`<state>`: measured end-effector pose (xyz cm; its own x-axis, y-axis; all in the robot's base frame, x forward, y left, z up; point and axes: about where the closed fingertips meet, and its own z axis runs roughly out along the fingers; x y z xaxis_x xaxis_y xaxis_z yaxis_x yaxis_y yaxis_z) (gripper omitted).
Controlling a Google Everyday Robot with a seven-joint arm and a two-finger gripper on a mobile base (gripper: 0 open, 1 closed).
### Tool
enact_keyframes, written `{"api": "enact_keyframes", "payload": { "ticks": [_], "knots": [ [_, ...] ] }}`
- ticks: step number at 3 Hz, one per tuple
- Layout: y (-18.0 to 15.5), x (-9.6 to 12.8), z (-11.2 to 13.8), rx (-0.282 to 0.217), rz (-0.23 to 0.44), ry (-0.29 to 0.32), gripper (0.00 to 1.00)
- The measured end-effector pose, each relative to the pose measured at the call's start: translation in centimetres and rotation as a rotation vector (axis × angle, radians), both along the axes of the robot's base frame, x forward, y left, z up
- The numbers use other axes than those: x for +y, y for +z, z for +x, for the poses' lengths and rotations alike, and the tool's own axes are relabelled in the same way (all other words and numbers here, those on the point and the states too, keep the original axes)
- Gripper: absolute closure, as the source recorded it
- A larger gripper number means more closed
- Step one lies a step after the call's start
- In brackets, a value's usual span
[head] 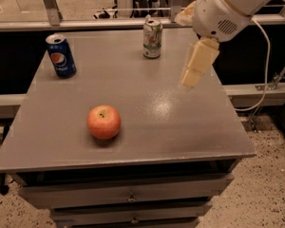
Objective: Move pepsi can near apple
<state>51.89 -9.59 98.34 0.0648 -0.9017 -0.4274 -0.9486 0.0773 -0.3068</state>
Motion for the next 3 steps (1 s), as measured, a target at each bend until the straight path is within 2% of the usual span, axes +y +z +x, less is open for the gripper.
{"api": "enact_keyframes", "payload": {
  "ticks": [1, 2, 3],
  "knots": [
    [-0.1, 7.54, 3.5, -0.049, 0.115, 0.129, 0.0],
    [-0.08, 7.45, 3.42, -0.049, 0.113, 0.128, 0.0],
    [0.03, 8.18, 3.89, -0.07, 0.162, 0.111, 0.0]
  ]
}}
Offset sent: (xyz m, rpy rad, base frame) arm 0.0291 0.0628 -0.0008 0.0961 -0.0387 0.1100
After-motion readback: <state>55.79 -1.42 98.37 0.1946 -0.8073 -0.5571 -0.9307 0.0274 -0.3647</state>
